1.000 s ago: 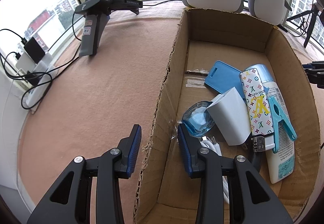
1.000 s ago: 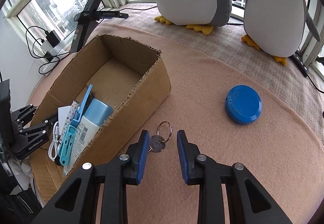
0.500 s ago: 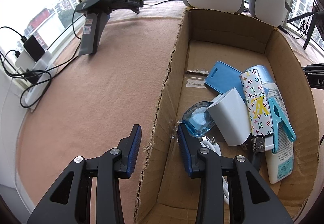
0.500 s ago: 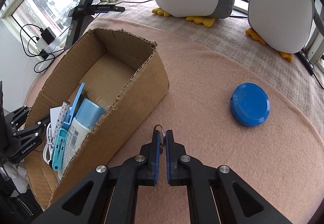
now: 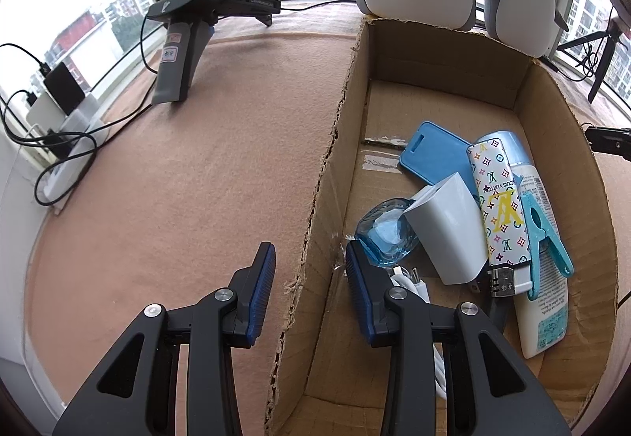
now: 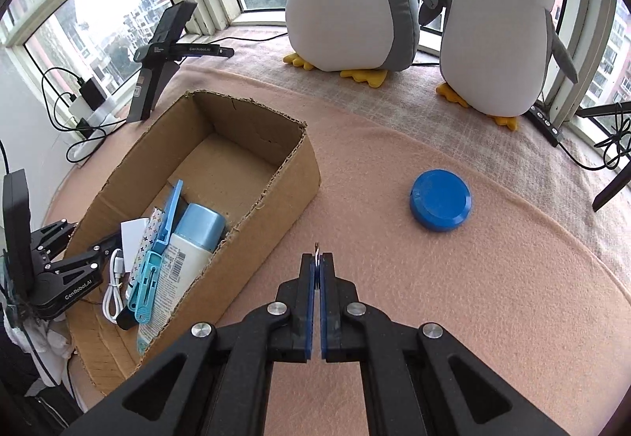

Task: Organize rigid objects
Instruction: 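Carry the keys with the right tool into the box and release, then move the right tool to the blue round lid and grasp it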

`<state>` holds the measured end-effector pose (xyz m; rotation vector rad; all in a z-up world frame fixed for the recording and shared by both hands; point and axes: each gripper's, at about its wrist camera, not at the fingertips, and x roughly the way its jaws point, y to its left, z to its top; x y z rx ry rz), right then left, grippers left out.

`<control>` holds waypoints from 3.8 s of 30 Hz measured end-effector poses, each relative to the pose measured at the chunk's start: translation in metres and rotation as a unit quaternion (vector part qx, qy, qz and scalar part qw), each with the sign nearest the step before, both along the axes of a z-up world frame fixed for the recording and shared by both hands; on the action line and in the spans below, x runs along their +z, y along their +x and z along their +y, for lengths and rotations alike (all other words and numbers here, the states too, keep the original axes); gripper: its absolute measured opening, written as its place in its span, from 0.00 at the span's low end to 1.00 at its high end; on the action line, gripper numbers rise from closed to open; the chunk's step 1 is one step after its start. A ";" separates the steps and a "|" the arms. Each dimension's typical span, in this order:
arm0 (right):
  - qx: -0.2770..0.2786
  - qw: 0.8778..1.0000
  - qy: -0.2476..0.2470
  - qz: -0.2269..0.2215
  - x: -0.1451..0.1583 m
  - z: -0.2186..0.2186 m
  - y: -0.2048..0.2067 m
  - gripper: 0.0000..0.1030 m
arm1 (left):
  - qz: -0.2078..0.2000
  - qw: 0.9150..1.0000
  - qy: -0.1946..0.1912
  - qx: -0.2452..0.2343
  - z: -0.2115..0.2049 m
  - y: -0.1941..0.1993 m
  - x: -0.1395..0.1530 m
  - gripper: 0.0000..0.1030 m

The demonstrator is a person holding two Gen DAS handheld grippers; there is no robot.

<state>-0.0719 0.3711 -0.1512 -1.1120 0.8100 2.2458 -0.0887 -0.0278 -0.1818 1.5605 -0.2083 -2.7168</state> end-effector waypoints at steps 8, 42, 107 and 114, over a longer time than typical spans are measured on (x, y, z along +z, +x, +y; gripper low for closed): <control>0.011 0.999 0.050 0.008 0.051 -0.026 -0.008 0.02 | 0.002 1.000 0.011 -0.002 -0.003 0.001 0.000 0.35; 0.028 0.998 0.063 -0.009 0.047 -0.039 -0.087 0.11 | 0.005 1.000 0.024 -0.007 -0.008 0.002 0.000 0.35; -0.178 0.980 -0.028 -0.079 -0.057 0.103 -0.001 0.61 | 0.002 1.000 0.007 -0.006 -0.002 -0.001 -0.001 0.35; -0.172 0.980 -0.013 -0.103 -0.058 0.102 -0.005 0.59 | 0.002 1.000 0.008 -0.005 -0.002 -0.001 -0.001 0.35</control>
